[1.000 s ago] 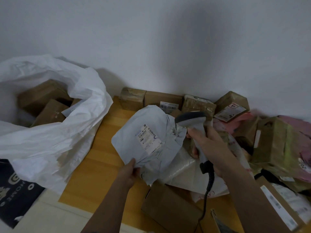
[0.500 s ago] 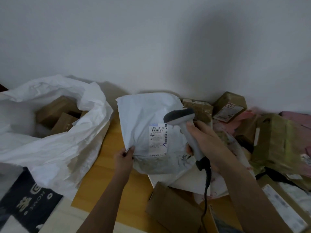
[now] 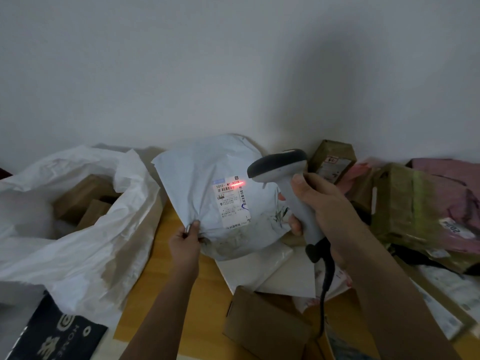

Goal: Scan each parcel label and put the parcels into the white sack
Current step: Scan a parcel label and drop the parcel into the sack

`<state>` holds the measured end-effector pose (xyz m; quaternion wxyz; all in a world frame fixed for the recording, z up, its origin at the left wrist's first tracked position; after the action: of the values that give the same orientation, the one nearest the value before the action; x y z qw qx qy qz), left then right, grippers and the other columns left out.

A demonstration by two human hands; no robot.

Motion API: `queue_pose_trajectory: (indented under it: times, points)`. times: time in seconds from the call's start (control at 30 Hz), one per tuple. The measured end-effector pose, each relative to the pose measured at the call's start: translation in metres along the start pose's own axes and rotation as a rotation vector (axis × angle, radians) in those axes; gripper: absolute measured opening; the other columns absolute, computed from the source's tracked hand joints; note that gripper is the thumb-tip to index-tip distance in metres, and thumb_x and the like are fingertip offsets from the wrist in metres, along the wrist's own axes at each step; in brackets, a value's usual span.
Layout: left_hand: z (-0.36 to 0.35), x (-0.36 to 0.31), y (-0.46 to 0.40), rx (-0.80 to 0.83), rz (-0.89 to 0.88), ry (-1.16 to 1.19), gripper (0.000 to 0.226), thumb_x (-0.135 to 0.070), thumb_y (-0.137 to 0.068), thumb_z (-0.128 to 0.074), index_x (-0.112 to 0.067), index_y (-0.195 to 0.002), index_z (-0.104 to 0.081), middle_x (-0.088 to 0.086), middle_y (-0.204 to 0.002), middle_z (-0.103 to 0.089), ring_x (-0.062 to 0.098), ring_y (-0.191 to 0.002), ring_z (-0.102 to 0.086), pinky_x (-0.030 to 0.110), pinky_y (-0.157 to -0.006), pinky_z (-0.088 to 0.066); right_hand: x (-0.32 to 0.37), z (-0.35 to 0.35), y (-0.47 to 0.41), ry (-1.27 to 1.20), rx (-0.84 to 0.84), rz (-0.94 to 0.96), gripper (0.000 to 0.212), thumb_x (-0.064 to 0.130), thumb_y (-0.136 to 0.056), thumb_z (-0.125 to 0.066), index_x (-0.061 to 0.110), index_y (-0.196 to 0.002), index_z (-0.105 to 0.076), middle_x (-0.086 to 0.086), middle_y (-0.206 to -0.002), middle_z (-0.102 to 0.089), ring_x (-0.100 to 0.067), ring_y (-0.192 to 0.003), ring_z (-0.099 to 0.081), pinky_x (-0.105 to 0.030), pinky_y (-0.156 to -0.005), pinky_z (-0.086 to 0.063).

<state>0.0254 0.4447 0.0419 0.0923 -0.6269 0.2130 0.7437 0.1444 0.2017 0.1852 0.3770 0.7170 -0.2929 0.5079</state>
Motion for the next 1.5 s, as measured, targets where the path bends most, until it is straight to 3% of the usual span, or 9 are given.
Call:
queue_pose_trajectory:
  times: [0.17,0.33,0.47,0.7,0.8,0.97,1.1,1.27,1.5]
  points:
    - [-0.007,-0.002,0.004,-0.028,0.049,0.066,0.01,-0.009,-0.096,-0.058,-0.002,-0.101,-0.065,0.003,-0.09,-0.067,0.017,-0.083,-0.063,0.029,-0.071,-0.051,0.011,0.012,0.011,-0.031,-0.005,0.011,0.02,0.035,-0.098,-0.047,0.018,-0.102,-0.056,-0.013,-0.103,-0.061,-0.013,-0.049,-0.05,-0.026,-0.048,-0.043]
    - [-0.009,-0.004,0.006,-0.045,0.062,0.063,0.011,-0.008,-0.096,-0.058,-0.002,-0.103,-0.065,0.004,-0.092,-0.066,0.022,-0.087,-0.062,0.034,-0.079,-0.053,0.018,0.021,0.018,-0.039,-0.008,0.013,0.027,0.036,-0.098,-0.048,0.013,-0.105,-0.057,-0.013,-0.098,-0.061,-0.01,-0.044,-0.05,-0.022,-0.043,-0.043]
    - [-0.01,-0.008,0.011,-0.045,0.06,0.067,0.011,-0.007,-0.097,-0.057,-0.01,-0.09,-0.065,0.003,-0.09,-0.066,0.019,-0.083,-0.063,0.035,-0.078,-0.053,0.024,0.027,0.024,-0.008,-0.015,0.022,0.028,0.036,-0.099,-0.048,0.011,-0.107,-0.056,-0.018,-0.104,-0.063,-0.01,-0.044,-0.05,-0.022,-0.042,-0.042]
    - [-0.015,-0.01,0.014,-0.048,0.056,0.069,0.007,-0.006,-0.097,-0.057,-0.005,-0.098,-0.064,0.002,-0.09,-0.065,0.017,-0.083,-0.062,0.031,-0.077,-0.053,0.031,0.034,0.03,0.009,-0.019,0.07,0.031,0.037,-0.097,-0.047,0.009,-0.106,-0.055,-0.019,-0.111,-0.061,-0.01,-0.043,-0.049,-0.018,-0.042,-0.042]
    - [-0.016,-0.01,0.014,-0.038,0.048,0.056,0.011,-0.006,-0.097,-0.057,-0.009,-0.089,-0.064,0.004,-0.089,-0.066,0.018,-0.083,-0.062,0.031,-0.074,-0.052,0.032,0.035,0.031,-0.004,-0.012,0.065,0.033,0.036,-0.097,-0.047,0.006,-0.109,-0.054,-0.02,-0.112,-0.06,-0.01,-0.043,-0.048,-0.019,-0.042,-0.041]
    - [-0.014,-0.009,0.015,-0.042,0.048,0.044,0.013,-0.007,-0.096,-0.058,-0.01,-0.086,-0.065,0.004,-0.088,-0.066,0.021,-0.084,-0.062,0.037,-0.078,-0.052,0.029,0.032,0.03,0.003,-0.01,0.053,0.029,0.036,-0.098,-0.047,0.009,-0.108,-0.054,-0.017,-0.109,-0.062,-0.01,-0.042,-0.049,-0.021,-0.042,-0.041]
    - [-0.01,-0.011,0.016,-0.039,0.04,0.057,0.011,-0.008,-0.097,-0.057,-0.003,-0.104,-0.064,0.002,-0.092,-0.066,0.018,-0.086,-0.063,0.036,-0.083,-0.052,0.026,0.025,0.028,0.016,-0.001,0.043,0.029,0.036,-0.098,-0.046,0.01,-0.109,-0.054,-0.014,-0.103,-0.062,-0.008,-0.042,-0.049,-0.019,-0.041,-0.041]
    - [-0.003,-0.023,0.017,-0.046,-0.011,0.068,0.013,-0.009,-0.097,-0.057,-0.005,-0.105,-0.065,0.0,-0.092,-0.067,0.017,-0.087,-0.064,0.032,-0.079,-0.052,0.021,0.01,0.017,-0.015,0.036,0.044,0.028,0.035,-0.1,-0.045,0.01,-0.108,-0.054,-0.009,-0.094,-0.06,-0.011,-0.041,-0.049,-0.022,-0.04,-0.041]
    - [0.022,-0.085,0.005,-0.12,-0.169,0.156,0.014,-0.013,-0.094,-0.063,-0.004,-0.083,-0.063,0.009,-0.08,-0.063,0.018,-0.075,-0.061,0.033,-0.071,-0.051,0.013,-0.019,-0.004,-0.192,0.008,0.046,0.024,0.029,-0.101,-0.046,0.007,-0.099,-0.054,-0.008,-0.081,-0.052,-0.013,-0.038,-0.046,-0.022,-0.035,-0.037]
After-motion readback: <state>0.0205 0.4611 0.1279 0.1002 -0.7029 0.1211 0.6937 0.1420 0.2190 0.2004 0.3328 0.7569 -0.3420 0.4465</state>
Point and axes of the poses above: each hand's wrist, its own y-axis away from the middle knuckle, its own z-axis out of the back of the hand, x = y × z, the point moved 3 cm from there along -y, towards the middle knuckle
